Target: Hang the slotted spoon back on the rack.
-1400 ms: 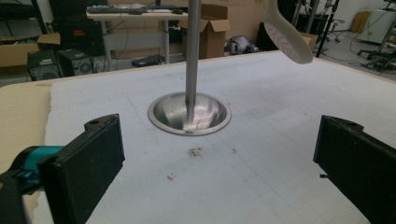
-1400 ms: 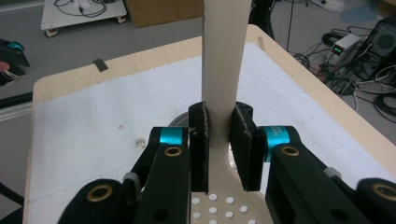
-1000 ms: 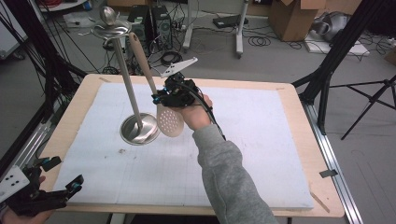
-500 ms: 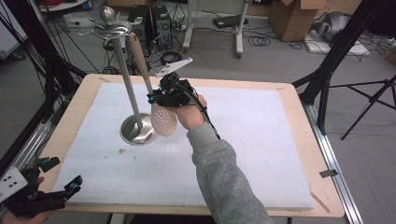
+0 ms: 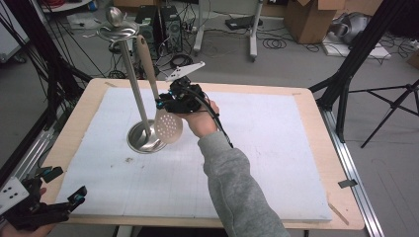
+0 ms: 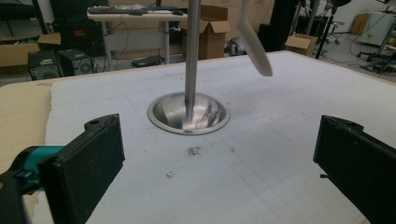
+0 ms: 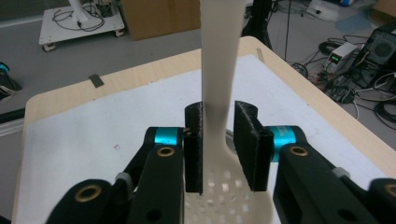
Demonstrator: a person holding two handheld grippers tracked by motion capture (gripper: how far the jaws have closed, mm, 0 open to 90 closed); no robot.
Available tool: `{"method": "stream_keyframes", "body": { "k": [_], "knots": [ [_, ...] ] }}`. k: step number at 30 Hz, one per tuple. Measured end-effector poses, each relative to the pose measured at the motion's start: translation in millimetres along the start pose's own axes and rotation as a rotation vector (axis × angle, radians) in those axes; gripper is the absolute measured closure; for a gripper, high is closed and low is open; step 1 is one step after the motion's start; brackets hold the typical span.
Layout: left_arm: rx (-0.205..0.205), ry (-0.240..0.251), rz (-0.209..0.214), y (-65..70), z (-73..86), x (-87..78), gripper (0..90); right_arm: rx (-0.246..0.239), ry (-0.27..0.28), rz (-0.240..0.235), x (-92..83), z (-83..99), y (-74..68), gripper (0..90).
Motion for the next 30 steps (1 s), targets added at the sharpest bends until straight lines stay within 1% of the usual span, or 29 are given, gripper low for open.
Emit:
{"method": "stream_keyframes", "body": {
  "k": [2,6,7,9,10,13,14,17,18,22,24,27,30],
  "knots": [
    [0.005,-0.004,-0.005,-0.8,0.4,0.0,2.2,0.003,0.0,0.008,-2.3,1.6,-0.1,69.0],
    [0.002,0.0,-0.003,-0.9,-0.8,-0.3,2.2,-0.012,-0.001,0.021,-6.6,4.3,-2.3,57.9],
    [0.0,0.001,0.0,-1.0,-1.0,0.0,2.2,-0.019,0.007,0.019,-7.8,4.4,-3.2,54.5],
    [-0.004,0.001,0.0,-1.2,-1.0,1.4,2.2,-0.013,0.012,0.022,-10.1,5.5,-4.5,45.0],
    [-0.004,0.0,0.001,-1.3,-0.9,2.2,2.2,-0.018,0.018,0.02,-11.1,6.1,-4.8,41.4],
    [-0.002,-0.003,0.005,-1.2,-0.9,5.2,2.2,-0.012,0.035,0.026,-15.0,9.3,-4.6,30.2],
    [-0.003,-0.003,0.009,-0.6,-1.0,6.7,2.2,-0.012,0.037,0.029,-16.2,10.7,-3.8,27.5],
    [0.0,-0.012,0.016,0.9,0.3,10.3,2.2,0.01,0.03,0.037,-20.9,18.7,0.7,19.9],
    [0.002,-0.014,0.018,1.4,0.8,11.6,2.2,0.012,0.027,0.041,-22.8,20.8,2.7,19.1],
    [0.001,-0.015,0.024,2.4,1.0,15.3,2.2,0.032,0.051,0.047,-31.2,27.3,7.3,17.2],
    [0.0,-0.016,0.026,3.2,0.8,17.2,2.2,0.036,0.051,0.049,-34.4,32.9,9.0,16.7],
    [0.009,-0.024,0.042,6.8,1.3,22.8,2.2,0.044,0.046,0.048,-38.9,41.9,9.3,15.4],
    [0.011,-0.03,0.053,9.2,2.3,28.4,2.2,0.04,0.046,0.049,-46.4,51.8,7.7,15.4]
  ]
}}
Point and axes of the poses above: each handheld gripper's, and its own axes: x roughly forward along the jaws, z roughly out of its underside, y roughly to its right, the point moved 10 cm from there along x, roughly forward along the jaws, and after that the axes turned 12 degrees about -z, right-handed, at the moved point
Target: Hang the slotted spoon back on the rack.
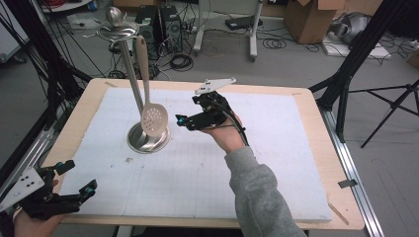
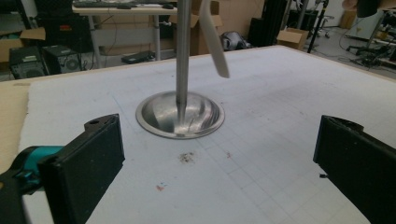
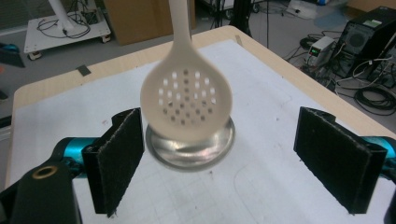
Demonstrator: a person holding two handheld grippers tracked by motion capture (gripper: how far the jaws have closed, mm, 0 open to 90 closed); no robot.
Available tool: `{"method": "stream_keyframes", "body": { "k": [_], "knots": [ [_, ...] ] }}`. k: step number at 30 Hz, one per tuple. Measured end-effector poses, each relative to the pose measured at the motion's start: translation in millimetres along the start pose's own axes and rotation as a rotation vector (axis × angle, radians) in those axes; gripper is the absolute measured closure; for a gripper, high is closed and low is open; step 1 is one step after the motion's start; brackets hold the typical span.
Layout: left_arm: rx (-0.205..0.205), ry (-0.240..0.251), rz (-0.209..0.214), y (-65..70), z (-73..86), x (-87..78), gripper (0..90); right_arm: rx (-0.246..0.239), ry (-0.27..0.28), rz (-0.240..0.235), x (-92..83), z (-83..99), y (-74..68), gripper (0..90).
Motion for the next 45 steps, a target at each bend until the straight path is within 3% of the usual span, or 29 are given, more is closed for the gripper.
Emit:
{"method": "stream_keyframes", "body": {
  "k": [16,28,35,45],
  "knots": [
    [0.007,-0.006,0.051,12.6,-0.5,23.0,2.2,0.013,0.03,0.01,-38.2,36.3,4.8,15.1],
    [0.004,0.004,0.073,14.6,-4.9,33.2,2.2,0.063,0.061,0.042,-66.3,65.4,14.3,14.9],
    [0.014,-0.011,0.094,21.7,-2.3,43.2,2.2,0.068,0.082,0.039,-76.1,80.4,12.4,14.9],
    [0.004,0.002,0.087,16.5,-4.3,46.9,2.2,0.085,0.096,0.081,-94.9,103.6,17.1,14.7]
  ]
}}
Point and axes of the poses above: each handheld gripper's, and its own axes: x roughly forward along the jaws, z roughly out of its underside, y roughly to its right, the point moved 10 cm from there along x, roughly forward along the jaws, and after that the axes turned 12 degrees about -z, right-handed, at the moved point
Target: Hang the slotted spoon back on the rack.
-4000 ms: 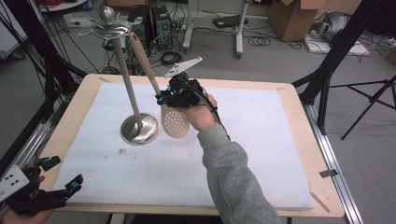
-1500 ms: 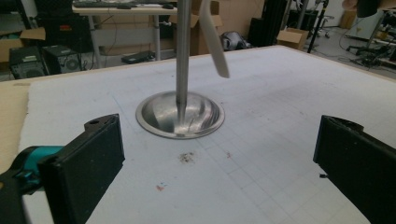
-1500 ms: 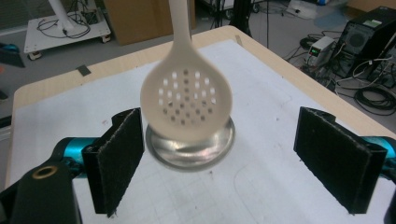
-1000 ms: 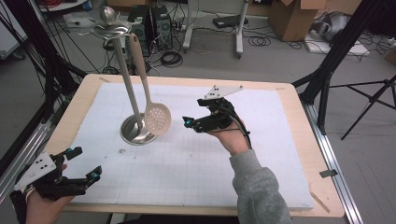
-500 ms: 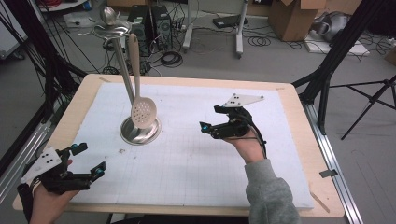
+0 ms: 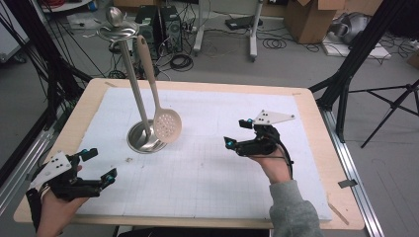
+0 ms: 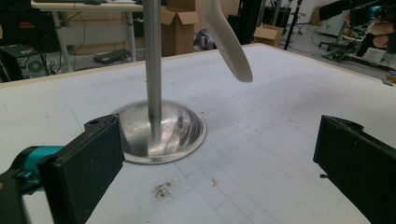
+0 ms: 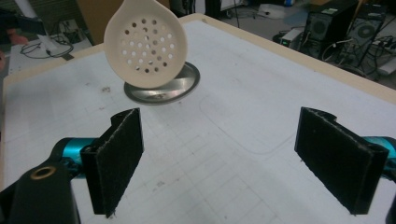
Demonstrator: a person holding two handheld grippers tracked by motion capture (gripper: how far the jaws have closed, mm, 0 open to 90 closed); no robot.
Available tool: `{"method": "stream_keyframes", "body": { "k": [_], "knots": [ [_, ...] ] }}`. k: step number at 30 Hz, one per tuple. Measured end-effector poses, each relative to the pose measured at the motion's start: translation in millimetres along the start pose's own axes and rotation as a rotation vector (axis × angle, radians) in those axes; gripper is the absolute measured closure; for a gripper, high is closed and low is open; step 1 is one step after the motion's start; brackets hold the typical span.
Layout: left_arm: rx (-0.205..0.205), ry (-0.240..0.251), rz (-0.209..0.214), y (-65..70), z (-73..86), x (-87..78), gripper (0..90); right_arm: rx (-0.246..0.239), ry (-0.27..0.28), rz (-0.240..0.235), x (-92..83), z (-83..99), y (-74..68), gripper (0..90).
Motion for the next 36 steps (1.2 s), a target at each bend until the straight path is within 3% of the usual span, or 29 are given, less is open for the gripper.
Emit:
{"method": "stream_keyframes", "body": {
  "k": [8,17,36],
  "knots": [
    [-0.002,-0.011,0.002,0.6,5.5,5.8,2.2,0.01,0.01,0.025,-14.0,14.6,2.7,14.4],
    [0.012,-0.002,-0.014,0.3,2.8,3.4,2.2,-0.026,0.052,0.068,-28.1,22.6,0.5,14.4],
    [-0.004,-0.006,-0.013,-6.0,7.4,1.8,2.2,0.014,0.087,0.119,-54.2,58.0,13.3,14.1]
  ]
}}
Point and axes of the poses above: each handheld gripper's, and its own axes: x roughly forward along the jaws, z roughly out of its underside, y roughly to its right, the point moved 10 cm from there along x, roughly forward along the jaws, and after that the axes turned 12 degrees about -z, right-handed, at the moved point
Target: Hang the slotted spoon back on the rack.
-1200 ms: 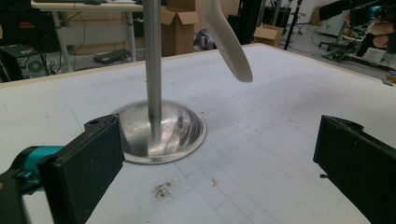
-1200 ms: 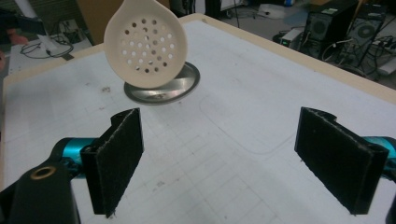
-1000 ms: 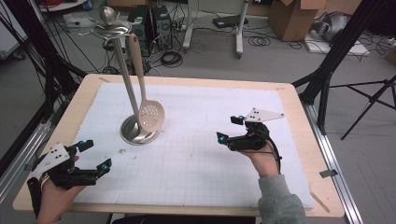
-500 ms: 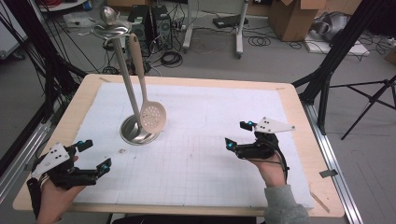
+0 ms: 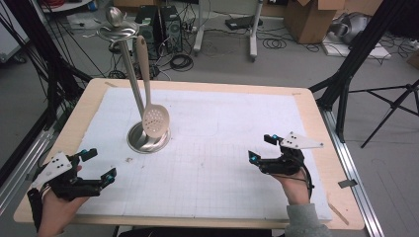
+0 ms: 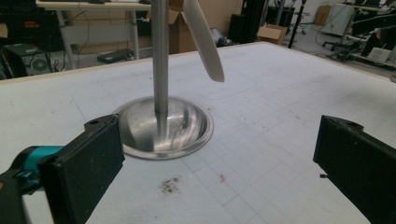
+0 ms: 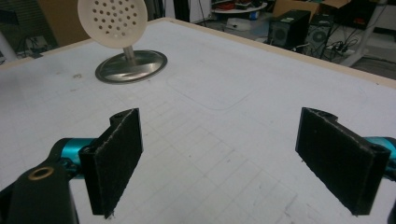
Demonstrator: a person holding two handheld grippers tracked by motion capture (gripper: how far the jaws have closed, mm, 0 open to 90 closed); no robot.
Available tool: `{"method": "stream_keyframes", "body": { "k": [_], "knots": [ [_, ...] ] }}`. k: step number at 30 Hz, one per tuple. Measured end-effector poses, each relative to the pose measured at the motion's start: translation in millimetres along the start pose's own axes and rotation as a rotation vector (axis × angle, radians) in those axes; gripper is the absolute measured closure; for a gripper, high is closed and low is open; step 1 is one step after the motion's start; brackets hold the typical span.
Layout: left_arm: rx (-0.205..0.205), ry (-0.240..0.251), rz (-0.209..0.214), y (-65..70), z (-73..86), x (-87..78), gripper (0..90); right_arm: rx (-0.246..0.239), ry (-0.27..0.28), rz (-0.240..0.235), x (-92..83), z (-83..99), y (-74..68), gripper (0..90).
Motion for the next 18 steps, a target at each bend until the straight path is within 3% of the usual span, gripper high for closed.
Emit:
{"method": "stream_keyframes", "body": {
  "k": [7,18],
  "knots": [
    [0.012,0.036,-0.055,-8.7,-3.5,-2.2,1.7,-0.016,0.009,0.051,-9.6,8.7,5.9,14.1],
    [-0.001,0.024,-0.057,-12.9,-0.7,-3.5,1.7,0.008,0.029,0.084,-23.2,20.1,14.4,13.8]
  ]
}}
Point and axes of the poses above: each handheld gripper's, and its own axes: x roughly forward along the jaws, z roughly out of its underside, y roughly to its right, the point moved 10 cm from there along x, roughly forward along the jaws, and after that the axes turned 12 degrees about -z, right-handed, at the moved point
